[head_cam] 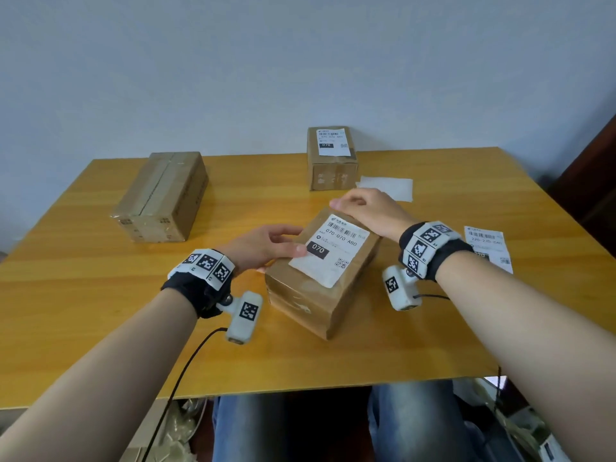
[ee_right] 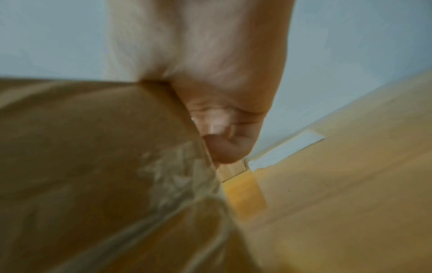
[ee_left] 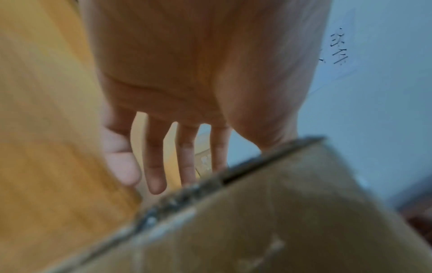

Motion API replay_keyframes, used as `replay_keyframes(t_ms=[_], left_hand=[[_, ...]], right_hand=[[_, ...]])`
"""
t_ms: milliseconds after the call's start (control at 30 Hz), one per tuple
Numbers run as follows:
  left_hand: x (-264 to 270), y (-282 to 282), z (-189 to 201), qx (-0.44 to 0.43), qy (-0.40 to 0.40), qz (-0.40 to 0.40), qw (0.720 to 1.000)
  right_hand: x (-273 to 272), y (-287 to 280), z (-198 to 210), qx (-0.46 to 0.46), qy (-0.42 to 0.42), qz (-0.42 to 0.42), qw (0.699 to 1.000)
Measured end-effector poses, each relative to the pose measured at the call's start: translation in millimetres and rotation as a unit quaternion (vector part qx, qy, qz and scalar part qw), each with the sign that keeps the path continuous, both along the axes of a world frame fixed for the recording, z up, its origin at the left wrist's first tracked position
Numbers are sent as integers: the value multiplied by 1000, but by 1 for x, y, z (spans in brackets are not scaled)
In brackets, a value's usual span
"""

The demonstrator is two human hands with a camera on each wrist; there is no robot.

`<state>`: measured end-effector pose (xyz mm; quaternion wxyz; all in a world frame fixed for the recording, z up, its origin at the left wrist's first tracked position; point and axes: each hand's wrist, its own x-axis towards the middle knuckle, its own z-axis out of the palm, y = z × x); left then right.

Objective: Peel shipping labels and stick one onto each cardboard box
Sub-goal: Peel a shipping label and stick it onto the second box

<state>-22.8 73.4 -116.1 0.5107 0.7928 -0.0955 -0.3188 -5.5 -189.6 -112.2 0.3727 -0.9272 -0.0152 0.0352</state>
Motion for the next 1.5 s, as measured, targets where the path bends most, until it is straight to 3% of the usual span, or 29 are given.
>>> replay_keyframes(t_ms=[100,200,300,467,533,633,733,800,933,1100,1267,1500], left_hand=[[2,9,8,72,-90,18,993],[4,21,17,154,-198,19,968],[6,37,25,164,-231,80,955],[7,56,35,127,-285,253,916],[6,59,33,118,-265,296,910],[-1,54,29,122,-164,306,930],[-11,36,22,40,-28,270,962],[-17,23,18,25,10,222,975],[-18,11,10,68,-12,194,978],[-19,1,7,83,25,145,986],[-23,-16,13,95,35,108,989],[-24,-27,15,96,40,100,989]], right_hand=[[-7,3,0,29,18,90,995],[-12,9,0,27,39,135,990],[-16,17,4,26,43,92,995],[-24,28,6,93,82,-38,992],[-30,34,6,98,85,-73,989],[-37,40,8,64,76,-78,992],[-42,43,13,44,70,-59,995],[-44,44,17,54,84,-23,995],[-45,39,24,21,63,-3,998],[-30,28,23,-127,-132,-72,980],[-16,49,19,-215,-89,20,972],[-6,73,2,-297,-61,29,952]])
